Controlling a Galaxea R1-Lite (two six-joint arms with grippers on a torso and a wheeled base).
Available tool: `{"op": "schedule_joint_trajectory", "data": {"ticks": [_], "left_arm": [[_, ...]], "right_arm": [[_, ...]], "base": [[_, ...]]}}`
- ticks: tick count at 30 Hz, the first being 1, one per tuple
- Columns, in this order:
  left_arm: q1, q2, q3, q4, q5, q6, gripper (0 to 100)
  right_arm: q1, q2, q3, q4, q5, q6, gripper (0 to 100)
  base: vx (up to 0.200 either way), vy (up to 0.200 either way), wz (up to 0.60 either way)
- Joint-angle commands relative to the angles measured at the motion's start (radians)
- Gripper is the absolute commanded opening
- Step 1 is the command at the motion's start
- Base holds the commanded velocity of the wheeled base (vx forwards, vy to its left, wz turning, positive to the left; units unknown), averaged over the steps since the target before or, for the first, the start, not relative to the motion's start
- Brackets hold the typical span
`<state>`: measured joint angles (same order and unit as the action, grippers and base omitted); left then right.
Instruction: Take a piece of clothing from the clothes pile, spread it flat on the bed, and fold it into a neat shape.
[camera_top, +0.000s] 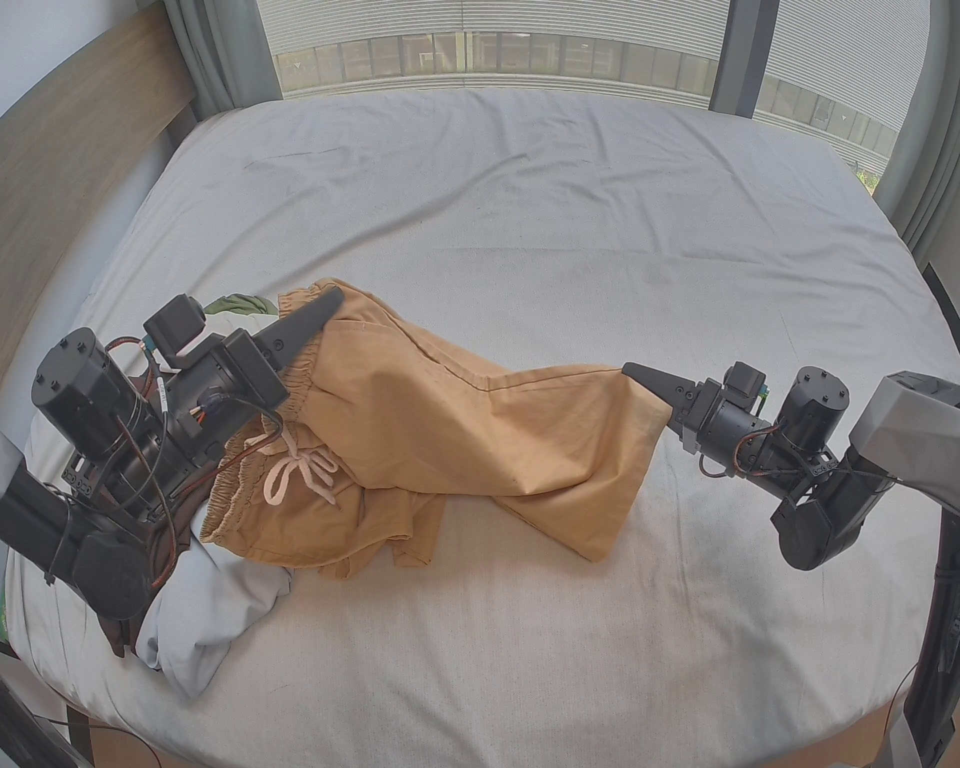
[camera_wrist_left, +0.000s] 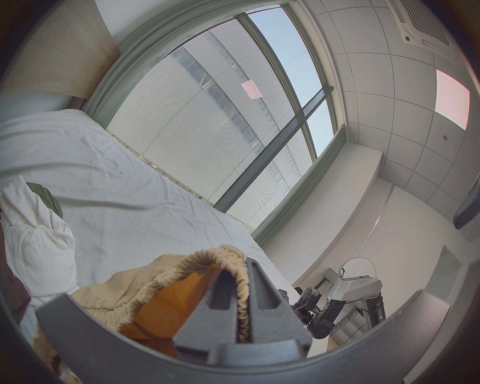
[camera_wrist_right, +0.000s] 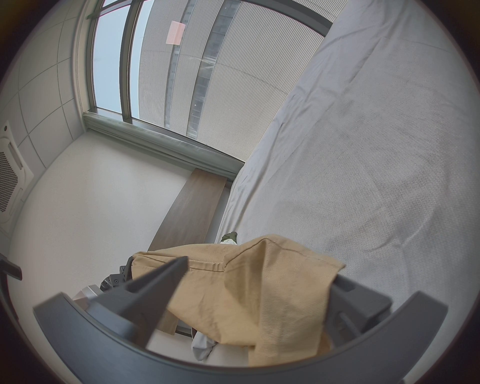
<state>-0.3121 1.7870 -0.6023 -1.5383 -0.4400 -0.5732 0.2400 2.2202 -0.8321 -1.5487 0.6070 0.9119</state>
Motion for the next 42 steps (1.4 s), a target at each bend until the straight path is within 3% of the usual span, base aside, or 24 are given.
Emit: {"op": "schedule_joint_trajectory", "data": {"ticks": [1, 15, 20, 22, 23, 27, 32, 33, 35, 39, 40, 42], "left_arm": [[-0.001, -0.001, -0.004, 0.000, 0.000, -0.001, 0], [-0.053, -0.041, -0.022, -0.002, 0.001, -0.010, 0], [-0.065, -0.152, -0.030, -0.002, 0.001, -0.145, 0], [-0.065, -0.156, -0.030, -0.002, 0.001, -0.149, 0], [-0.067, -0.205, -0.033, 0.000, 0.000, -0.224, 0], [-0.059, -0.227, -0.014, 0.000, -0.022, -0.257, 0], [-0.013, -0.207, 0.096, 0.001, -0.095, -0.240, 0], [0.005, -0.186, 0.138, 0.000, -0.143, -0.214, 0], [0.031, -0.158, 0.164, 0.000, -0.175, -0.177, 0], [0.076, -0.094, 0.177, 0.000, -0.186, -0.109, 0], [0.114, -0.038, 0.179, 0.000, -0.190, -0.042, 0], [0.128, -0.009, 0.179, -0.002, -0.195, -0.007, 0]], "right_arm": [[-0.005, -0.004, -0.004, -0.001, -0.001, 0.010, 0], [-0.018, -0.241, 0.107, 0.006, 0.007, 0.044, 0], [-0.025, -0.435, 0.159, 0.009, 0.034, 0.045, 0], [-0.025, -0.439, 0.160, 0.009, 0.034, 0.045, 0], [-0.028, -0.525, 0.163, 0.024, 0.042, 0.045, 0], [-0.031, -0.625, 0.165, 0.125, 0.043, 0.038, 0], [-0.018, -0.695, 0.211, 0.288, 0.045, -0.065, 0], [-0.005, -0.692, 0.245, 0.331, 0.046, -0.143, 0], [0.012, -0.685, 0.286, 0.363, 0.046, -0.217, 0], [0.025, -0.639, 0.337, 0.383, 0.046, -0.281, 0], [0.028, -0.600, 0.369, 0.378, 0.048, -0.314, 0], [0.028, -0.582, 0.380, 0.377, 0.053, -0.332, 0]], "base": [[0.000, 0.000, 0.00], [0.000, 0.000, 0.00], [0.000, 0.000, 0.00], [0.000, 0.000, 0.00], [0.000, 0.000, 0.00], [0.000, 0.000, 0.00], [0.000, 0.000, 0.00], [0.000, 0.000, 0.00], [0.000, 0.000, 0.00], [0.000, 0.000, 0.00], [0.000, 0.000, 0.00], [0.000, 0.000, 0.00]]}}
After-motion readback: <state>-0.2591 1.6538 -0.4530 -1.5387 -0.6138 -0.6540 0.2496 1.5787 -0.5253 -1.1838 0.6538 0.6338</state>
